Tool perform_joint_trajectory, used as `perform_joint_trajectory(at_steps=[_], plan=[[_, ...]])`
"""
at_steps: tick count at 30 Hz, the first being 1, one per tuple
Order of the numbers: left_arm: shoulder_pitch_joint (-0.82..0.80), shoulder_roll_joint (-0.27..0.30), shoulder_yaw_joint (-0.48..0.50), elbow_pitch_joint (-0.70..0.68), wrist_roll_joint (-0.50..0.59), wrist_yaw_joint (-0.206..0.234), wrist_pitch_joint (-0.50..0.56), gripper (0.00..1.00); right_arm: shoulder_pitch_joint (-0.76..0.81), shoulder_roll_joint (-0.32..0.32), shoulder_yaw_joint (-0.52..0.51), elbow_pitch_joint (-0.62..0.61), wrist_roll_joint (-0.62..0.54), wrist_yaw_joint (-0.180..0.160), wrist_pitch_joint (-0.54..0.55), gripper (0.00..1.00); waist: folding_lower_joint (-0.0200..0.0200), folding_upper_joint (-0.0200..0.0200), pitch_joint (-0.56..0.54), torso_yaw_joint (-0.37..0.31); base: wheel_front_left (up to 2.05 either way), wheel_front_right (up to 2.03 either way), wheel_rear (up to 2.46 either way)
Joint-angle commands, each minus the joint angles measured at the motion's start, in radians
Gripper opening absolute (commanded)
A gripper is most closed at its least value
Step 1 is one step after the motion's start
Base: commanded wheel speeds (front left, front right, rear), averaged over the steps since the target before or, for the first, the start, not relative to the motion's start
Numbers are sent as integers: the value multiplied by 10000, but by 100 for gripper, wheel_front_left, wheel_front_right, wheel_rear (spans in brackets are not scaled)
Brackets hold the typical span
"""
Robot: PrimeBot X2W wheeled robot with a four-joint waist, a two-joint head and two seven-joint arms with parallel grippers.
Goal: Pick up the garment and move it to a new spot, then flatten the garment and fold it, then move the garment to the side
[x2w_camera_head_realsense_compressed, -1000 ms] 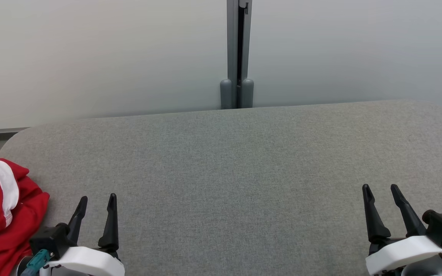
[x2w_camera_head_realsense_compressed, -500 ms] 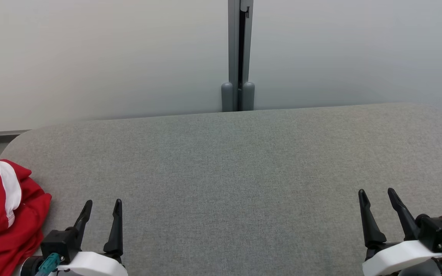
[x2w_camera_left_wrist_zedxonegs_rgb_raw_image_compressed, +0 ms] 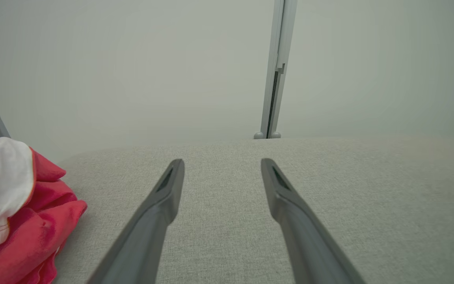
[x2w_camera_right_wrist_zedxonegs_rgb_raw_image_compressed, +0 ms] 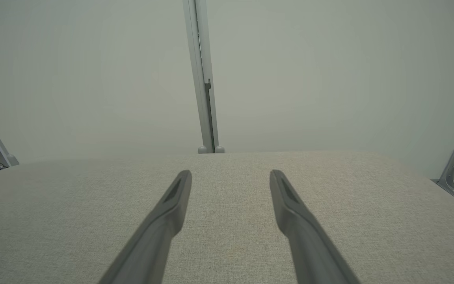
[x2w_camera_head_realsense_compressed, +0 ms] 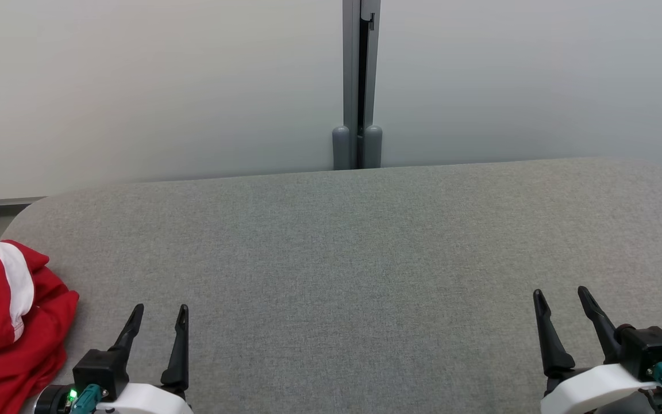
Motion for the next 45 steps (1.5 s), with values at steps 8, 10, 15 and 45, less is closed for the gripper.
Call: perform_joint_trajectory(at_steps=[8, 10, 15, 45], plan=[[-48, 9, 6, 166, 317, 52, -149, 100, 52, 17, -31, 49, -331, 0, 44, 100, 0, 0, -13, -1, 0, 0, 0], [-60, -6, 22, 199, 261, 53, -149, 100, 41, 27, -49, 68, -264, 0, 51, 100, 0, 0, -13, 2, 0, 0, 0], [-145, 6, 57, 273, 112, 13, -149, 100, 39, 15, -67, 93, -160, 0, 77, 100, 0, 0, 20, 42, 0, 0, 0], [-380, 470, 264, -54, -4, 386, -127, 100, -174, -164, 567, -772, -342, 0, 360, 100, 0, 0, 227, 3673, 0, 0, 0]])
